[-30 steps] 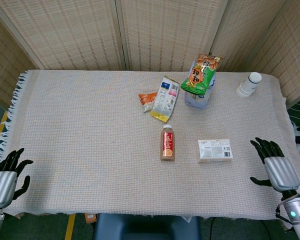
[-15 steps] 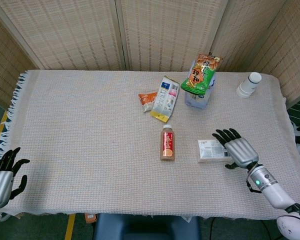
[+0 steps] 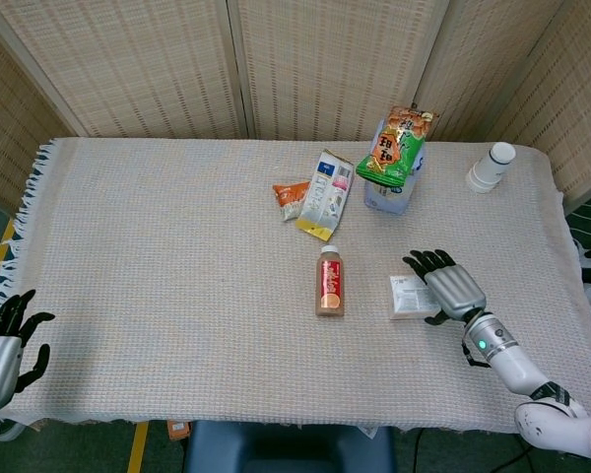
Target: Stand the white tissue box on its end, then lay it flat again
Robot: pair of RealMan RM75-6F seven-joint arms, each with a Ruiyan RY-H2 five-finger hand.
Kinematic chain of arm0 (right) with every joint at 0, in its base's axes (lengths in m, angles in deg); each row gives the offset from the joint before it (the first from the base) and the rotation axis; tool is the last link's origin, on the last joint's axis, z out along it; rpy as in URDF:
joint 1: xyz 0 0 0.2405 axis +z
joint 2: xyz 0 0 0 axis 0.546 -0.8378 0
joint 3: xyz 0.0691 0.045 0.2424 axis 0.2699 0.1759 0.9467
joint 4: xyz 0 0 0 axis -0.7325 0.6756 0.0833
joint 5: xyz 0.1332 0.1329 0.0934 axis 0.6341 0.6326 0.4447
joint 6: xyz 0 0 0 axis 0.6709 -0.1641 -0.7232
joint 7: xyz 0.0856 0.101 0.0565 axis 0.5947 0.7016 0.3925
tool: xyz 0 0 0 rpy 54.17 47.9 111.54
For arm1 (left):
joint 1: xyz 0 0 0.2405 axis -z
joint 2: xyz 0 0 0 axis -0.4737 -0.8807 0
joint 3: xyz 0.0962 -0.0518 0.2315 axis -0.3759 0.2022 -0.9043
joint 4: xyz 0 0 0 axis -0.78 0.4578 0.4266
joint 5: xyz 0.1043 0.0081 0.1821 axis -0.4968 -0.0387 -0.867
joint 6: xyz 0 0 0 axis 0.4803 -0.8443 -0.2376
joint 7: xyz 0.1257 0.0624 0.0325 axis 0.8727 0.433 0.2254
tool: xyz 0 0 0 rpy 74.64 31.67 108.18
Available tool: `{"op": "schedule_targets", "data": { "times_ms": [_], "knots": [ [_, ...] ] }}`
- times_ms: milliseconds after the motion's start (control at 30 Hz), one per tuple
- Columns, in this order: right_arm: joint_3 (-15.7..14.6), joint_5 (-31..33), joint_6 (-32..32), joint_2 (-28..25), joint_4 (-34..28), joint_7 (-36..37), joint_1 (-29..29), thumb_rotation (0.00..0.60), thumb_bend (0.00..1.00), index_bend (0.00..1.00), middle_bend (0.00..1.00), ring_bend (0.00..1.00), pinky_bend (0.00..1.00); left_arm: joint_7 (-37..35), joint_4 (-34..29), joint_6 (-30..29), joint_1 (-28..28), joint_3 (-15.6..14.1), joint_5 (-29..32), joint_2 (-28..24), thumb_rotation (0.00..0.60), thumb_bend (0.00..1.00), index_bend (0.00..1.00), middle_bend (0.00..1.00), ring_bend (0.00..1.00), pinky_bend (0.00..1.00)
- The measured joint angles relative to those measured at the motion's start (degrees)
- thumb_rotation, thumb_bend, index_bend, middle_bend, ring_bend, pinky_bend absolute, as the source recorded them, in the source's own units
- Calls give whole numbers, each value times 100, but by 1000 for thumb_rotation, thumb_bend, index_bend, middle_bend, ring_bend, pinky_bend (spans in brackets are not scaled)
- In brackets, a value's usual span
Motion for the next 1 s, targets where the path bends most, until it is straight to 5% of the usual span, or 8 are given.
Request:
{"op": "schedule_targets", "data": {
  "times_ms": [300, 1000],
  "knots": [
    [-30, 266, 16, 422, 175, -174, 201, 600, 0, 8, 32, 78, 0, -56, 22, 19, 4, 15, 33, -8, 600, 492, 310, 0, 0, 184],
    [-190, 579, -51, 737, 484, -250, 303, 600, 0, 228, 210, 126, 0, -192, 45, 62, 14, 9, 35, -30, 600, 491, 310, 0, 0, 185]
  ]
}}
